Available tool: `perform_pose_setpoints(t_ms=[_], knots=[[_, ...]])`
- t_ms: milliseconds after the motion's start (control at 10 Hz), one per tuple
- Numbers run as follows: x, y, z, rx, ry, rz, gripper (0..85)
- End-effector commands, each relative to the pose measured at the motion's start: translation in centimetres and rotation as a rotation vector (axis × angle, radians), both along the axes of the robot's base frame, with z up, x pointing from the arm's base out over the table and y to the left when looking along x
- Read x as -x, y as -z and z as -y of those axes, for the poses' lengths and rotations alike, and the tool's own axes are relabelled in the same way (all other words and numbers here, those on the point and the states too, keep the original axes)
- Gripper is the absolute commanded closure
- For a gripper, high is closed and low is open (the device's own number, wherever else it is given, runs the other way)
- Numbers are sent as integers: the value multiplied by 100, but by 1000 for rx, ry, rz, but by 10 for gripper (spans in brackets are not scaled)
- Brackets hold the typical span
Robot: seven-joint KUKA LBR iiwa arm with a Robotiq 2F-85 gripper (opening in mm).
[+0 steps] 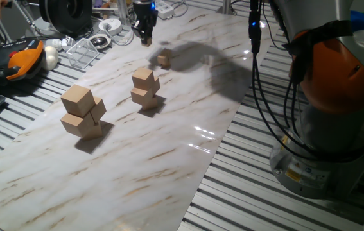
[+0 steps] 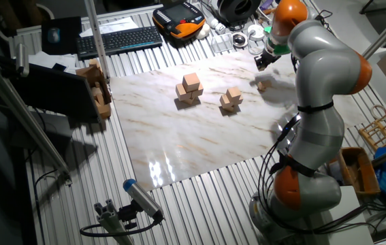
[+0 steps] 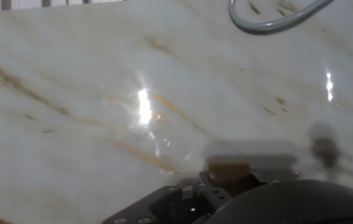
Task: Stack the blocks into a cross shape
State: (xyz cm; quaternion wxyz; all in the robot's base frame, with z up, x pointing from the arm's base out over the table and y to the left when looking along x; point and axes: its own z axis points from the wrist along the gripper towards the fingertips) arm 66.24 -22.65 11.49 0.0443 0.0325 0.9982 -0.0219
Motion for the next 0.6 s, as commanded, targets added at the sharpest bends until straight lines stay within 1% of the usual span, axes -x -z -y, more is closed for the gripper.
perform_pose_setpoints(t_ms=[0,100,200,300,400,500], knots=[[-1,0,-1,-1,0,-5,850],[-1,0,-1,-11,-12,-17,850],[77,-14,32,-31,-24,-25,850],[176,-43,51,-47,-36,-31,850],[270,-81,65,-46,-53,-40,850],[358,-110,81,-54,-56,-51,850]])
